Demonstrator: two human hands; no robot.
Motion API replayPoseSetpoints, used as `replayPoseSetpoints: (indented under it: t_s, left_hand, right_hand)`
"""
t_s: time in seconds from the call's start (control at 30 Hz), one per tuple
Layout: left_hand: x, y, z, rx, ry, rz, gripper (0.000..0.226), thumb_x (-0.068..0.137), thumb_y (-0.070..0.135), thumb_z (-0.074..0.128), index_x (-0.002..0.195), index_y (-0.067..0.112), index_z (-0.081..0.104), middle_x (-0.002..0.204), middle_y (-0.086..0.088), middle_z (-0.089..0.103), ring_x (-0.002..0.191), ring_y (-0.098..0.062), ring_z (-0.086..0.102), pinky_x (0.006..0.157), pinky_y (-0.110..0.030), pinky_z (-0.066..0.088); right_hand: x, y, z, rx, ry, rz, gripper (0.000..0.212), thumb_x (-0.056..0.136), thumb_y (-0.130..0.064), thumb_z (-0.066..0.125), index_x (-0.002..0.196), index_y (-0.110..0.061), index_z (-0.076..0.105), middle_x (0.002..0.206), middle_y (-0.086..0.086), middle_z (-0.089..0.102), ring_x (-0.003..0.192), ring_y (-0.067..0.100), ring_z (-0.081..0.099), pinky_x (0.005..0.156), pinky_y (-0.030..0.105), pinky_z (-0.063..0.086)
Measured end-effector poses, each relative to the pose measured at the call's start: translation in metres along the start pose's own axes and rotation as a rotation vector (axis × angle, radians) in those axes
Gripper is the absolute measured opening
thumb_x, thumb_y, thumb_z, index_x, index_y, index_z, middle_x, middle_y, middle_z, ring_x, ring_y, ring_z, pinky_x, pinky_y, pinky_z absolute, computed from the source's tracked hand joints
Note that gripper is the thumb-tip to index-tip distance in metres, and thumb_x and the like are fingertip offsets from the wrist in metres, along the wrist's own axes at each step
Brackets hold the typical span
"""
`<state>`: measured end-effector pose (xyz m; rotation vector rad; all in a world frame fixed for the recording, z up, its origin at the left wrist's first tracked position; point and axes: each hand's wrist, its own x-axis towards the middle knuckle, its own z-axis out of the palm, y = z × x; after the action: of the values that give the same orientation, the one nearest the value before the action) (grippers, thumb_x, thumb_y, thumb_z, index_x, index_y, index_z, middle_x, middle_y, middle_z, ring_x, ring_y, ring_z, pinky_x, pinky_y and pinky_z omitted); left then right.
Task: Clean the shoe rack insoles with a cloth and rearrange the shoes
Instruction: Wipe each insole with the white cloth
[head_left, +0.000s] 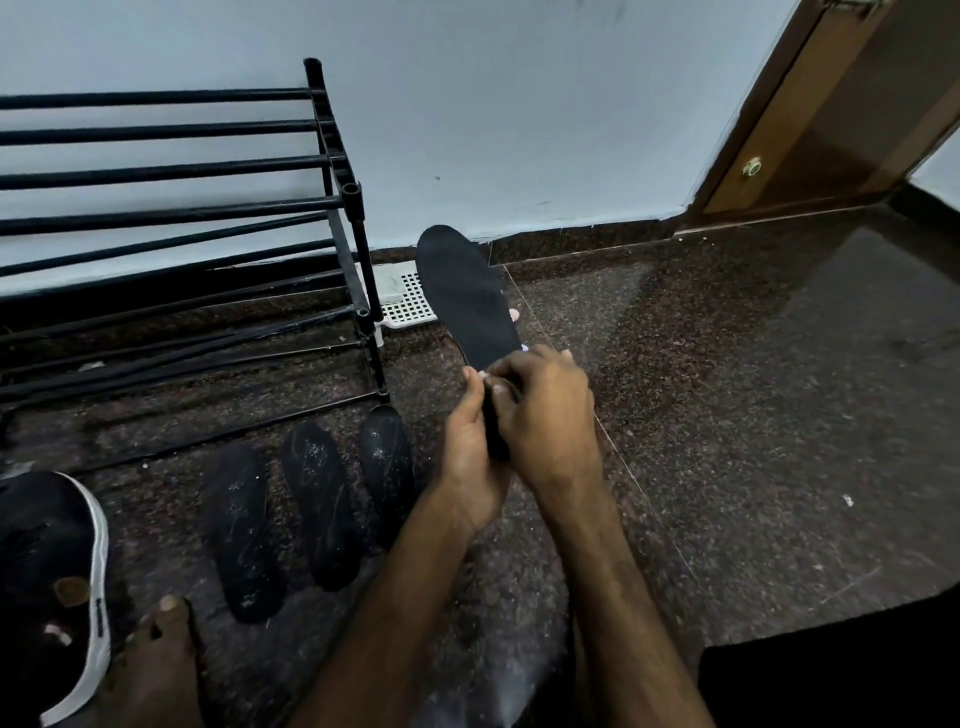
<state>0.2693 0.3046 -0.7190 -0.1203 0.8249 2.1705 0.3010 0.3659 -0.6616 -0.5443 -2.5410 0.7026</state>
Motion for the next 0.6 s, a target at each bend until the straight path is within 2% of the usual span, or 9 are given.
replayPoseSetpoints:
  t_s: [0.07, 0.13, 0.2, 0.3, 0.33, 0.43, 0.5, 0.6]
  left_hand:
    - [0.002, 0.001, 0.000, 0.049, -0.020, 0.024, 0.051, 0.103, 0.050, 0.029, 0.112, 0.017, 0.068, 0.109, -0.002, 0.074, 0.106, -0.016, 0.068, 0.092, -0.033, 0.051]
    - [0.003, -0.001, 0.000, 0.082, -0.030, 0.021, 0.051, 0.104, 0.049, 0.028, 0.115, 0.018, 0.066, 0.106, 0.000, 0.075, 0.100, -0.012, 0.071, 0.082, -0.029, 0.055]
    - [0.001, 0.000, 0.001, 0.065, -0.008, 0.011, 0.054, 0.103, 0.050, 0.028, 0.121, 0.014, 0.064, 0.114, -0.003, 0.073, 0.106, -0.014, 0.069, 0.088, -0.030, 0.054]
    - [0.001, 0.004, -0.001, 0.032, -0.022, 0.003, 0.065, 0.103, 0.053, 0.024, 0.133, 0.006, 0.057, 0.132, -0.008, 0.064, 0.125, -0.019, 0.058, 0.109, -0.035, 0.041]
    - [0.002, 0.004, -0.002, 0.028, -0.026, 0.005, 0.064, 0.103, 0.053, 0.024, 0.130, 0.006, 0.059, 0.130, -0.009, 0.065, 0.124, -0.019, 0.059, 0.109, -0.035, 0.041]
    - [0.003, 0.004, -0.002, 0.052, -0.059, -0.021, 0.056, 0.103, 0.052, 0.026, 0.116, 0.015, 0.066, 0.112, -0.004, 0.073, 0.104, -0.016, 0.069, 0.087, -0.032, 0.054]
    - [0.001, 0.003, -0.003, 0.073, -0.066, -0.044, 0.055, 0.103, 0.052, 0.027, 0.118, 0.016, 0.066, 0.114, -0.005, 0.073, 0.104, -0.018, 0.069, 0.088, -0.036, 0.054]
    - [0.000, 0.007, -0.003, 0.050, -0.056, -0.047, 0.056, 0.103, 0.051, 0.027, 0.122, 0.013, 0.064, 0.118, -0.008, 0.071, 0.107, -0.020, 0.068, 0.091, -0.037, 0.052]
  right_hand:
    - [0.011, 0.006, -0.004, -0.034, 0.059, 0.019, 0.010, 0.089, -0.018, 0.068, 0.095, -0.012, 0.073, 0.097, 0.004, 0.069, 0.084, 0.016, 0.058, 0.107, 0.047, 0.040]
    - [0.015, 0.012, -0.010, -0.071, 0.104, 0.041, 0.010, 0.090, -0.016, 0.067, 0.097, -0.011, 0.073, 0.097, 0.005, 0.069, 0.088, 0.020, 0.061, 0.106, 0.048, 0.040]
    - [0.007, 0.011, -0.013, -0.035, 0.059, 0.041, 0.010, 0.090, -0.016, 0.068, 0.096, -0.010, 0.073, 0.096, 0.004, 0.069, 0.088, 0.020, 0.062, 0.098, 0.044, 0.048]
    - [-0.009, 0.004, -0.008, 0.074, -0.105, 0.015, 0.007, 0.087, -0.016, 0.072, 0.092, -0.012, 0.075, 0.091, 0.002, 0.071, 0.083, 0.015, 0.064, 0.085, 0.036, 0.054]
    - [-0.009, 0.004, -0.007, 0.072, -0.110, 0.001, 0.007, 0.087, -0.016, 0.072, 0.091, -0.012, 0.075, 0.091, 0.001, 0.071, 0.083, 0.015, 0.064, 0.085, 0.037, 0.054]
    - [0.007, 0.016, -0.011, -0.010, 0.025, -0.003, 0.009, 0.089, -0.017, 0.070, 0.092, -0.010, 0.074, 0.092, 0.004, 0.070, 0.084, 0.019, 0.061, 0.097, 0.046, 0.048]
    - [0.016, 0.024, -0.015, -0.052, 0.093, 0.017, 0.008, 0.090, -0.015, 0.068, 0.092, -0.009, 0.073, 0.094, 0.006, 0.069, 0.087, 0.023, 0.061, 0.098, 0.050, 0.046]
    - [0.009, 0.025, -0.013, -0.017, 0.059, 0.001, 0.007, 0.089, -0.015, 0.068, 0.091, -0.009, 0.073, 0.093, 0.006, 0.067, 0.086, 0.024, 0.061, 0.087, 0.044, 0.051]
